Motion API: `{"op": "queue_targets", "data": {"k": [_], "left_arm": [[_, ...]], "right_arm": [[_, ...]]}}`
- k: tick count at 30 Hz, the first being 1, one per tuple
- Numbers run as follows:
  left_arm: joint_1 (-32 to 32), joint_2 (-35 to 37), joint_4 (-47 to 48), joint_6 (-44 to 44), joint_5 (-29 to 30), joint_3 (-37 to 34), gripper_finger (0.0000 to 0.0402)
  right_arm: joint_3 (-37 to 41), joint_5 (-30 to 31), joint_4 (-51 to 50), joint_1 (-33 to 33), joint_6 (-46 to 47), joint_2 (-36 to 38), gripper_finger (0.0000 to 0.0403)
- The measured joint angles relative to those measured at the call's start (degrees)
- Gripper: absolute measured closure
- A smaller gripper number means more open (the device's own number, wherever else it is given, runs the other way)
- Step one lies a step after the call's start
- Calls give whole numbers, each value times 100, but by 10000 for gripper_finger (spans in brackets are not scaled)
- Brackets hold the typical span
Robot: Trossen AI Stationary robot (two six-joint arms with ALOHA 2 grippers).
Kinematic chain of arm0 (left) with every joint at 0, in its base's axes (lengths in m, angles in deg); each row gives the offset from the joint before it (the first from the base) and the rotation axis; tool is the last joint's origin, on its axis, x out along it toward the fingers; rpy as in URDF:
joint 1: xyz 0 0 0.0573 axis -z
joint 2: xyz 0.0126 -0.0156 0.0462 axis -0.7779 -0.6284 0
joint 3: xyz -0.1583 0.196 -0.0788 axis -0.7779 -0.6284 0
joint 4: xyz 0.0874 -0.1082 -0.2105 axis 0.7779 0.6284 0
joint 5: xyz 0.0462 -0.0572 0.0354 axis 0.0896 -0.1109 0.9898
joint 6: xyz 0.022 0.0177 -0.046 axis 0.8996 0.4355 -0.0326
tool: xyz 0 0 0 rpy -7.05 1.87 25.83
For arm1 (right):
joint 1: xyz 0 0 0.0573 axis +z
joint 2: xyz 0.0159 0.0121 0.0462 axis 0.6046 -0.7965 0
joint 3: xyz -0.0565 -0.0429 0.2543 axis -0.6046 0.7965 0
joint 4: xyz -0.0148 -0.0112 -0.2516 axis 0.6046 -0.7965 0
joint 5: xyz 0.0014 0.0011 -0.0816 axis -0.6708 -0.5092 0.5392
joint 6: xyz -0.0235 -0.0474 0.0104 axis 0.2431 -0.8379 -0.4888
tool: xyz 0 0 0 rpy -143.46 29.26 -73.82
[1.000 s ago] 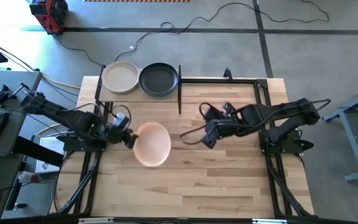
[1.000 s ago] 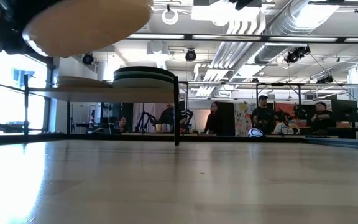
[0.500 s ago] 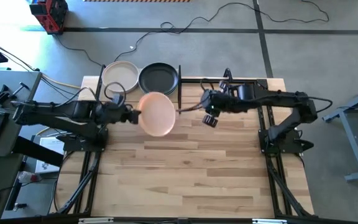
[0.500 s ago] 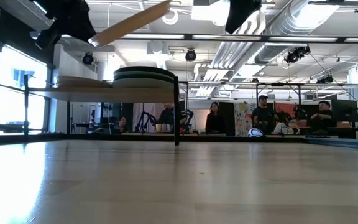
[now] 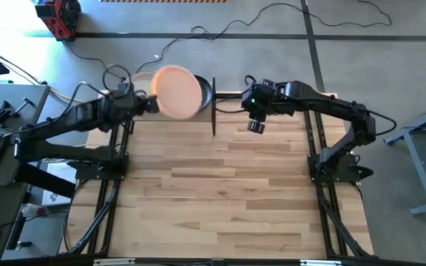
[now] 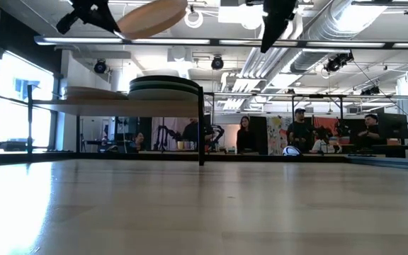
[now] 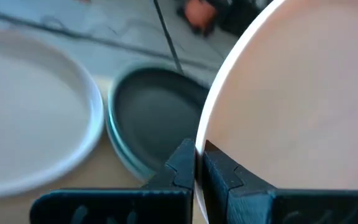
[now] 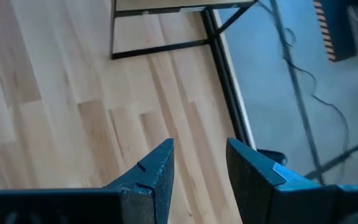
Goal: Place and stack plates onto a shelf
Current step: Stack the light orange plate on top of the gray plate on the shelf
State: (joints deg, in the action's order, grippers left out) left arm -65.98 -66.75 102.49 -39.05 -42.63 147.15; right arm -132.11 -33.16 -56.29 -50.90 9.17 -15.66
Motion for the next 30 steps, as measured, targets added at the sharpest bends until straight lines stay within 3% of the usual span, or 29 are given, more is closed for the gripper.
{"op": "queue_targets", "data": {"k": [7,18,30], "left_arm": [[-764,-315,247,432,445,783,401],[-1992,-782,1833,102,1117,1927,401],[-3184,-1166,3889,-1156,311,2005,401]], "right_arm": [[0,-836,289,-523,-662,0,277],[0,-887,301,-1045,-1087,0,277],[0,-1543,301,-1295,-1233,0,277]]}}
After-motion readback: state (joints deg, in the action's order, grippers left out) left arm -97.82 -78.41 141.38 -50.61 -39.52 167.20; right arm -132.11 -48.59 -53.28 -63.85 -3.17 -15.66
